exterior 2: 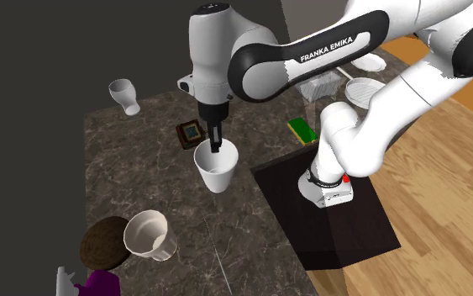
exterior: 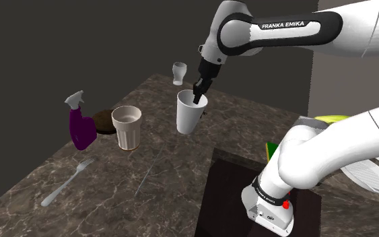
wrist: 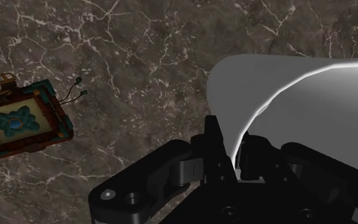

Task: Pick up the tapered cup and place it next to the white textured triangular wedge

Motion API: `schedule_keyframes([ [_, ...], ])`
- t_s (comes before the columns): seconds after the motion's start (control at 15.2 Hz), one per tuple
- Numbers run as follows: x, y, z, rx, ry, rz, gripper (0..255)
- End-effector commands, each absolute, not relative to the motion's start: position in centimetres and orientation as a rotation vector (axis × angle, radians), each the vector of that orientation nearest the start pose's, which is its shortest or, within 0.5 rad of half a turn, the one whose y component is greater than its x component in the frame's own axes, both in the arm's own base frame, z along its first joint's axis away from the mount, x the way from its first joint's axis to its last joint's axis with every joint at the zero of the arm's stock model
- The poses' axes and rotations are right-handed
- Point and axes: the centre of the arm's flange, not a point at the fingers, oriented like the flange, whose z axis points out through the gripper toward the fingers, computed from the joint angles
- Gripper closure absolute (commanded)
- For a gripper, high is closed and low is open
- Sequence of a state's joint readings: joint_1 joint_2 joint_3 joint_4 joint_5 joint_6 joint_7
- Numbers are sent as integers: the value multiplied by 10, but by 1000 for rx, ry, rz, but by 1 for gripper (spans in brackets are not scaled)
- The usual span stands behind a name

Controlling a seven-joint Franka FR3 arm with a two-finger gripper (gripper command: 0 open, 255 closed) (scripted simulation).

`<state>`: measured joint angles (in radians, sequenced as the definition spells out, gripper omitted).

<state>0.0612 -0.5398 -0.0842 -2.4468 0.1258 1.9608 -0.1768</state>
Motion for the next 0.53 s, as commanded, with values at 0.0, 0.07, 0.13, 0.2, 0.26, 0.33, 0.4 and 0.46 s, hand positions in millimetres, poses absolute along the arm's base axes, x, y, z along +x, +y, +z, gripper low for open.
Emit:
schedule_keyframes([
  [0.0,392,-3,506,-2979,-178,-99,255],
  [0.07,392,-3,511,-2979,-178,-99,255],
  [0.13,392,-3,517,-2979,-178,-99,255],
  [0.2,392,-3,522,-2979,-178,-99,255],
  [0.26,392,-3,527,-2979,-178,-99,255],
  [0.33,392,-3,532,-2979,-178,-99,255],
  [0.4,392,-3,538,-2979,-178,-99,255],
  [0.46,392,-3,543,-2979,-178,-99,255],
])
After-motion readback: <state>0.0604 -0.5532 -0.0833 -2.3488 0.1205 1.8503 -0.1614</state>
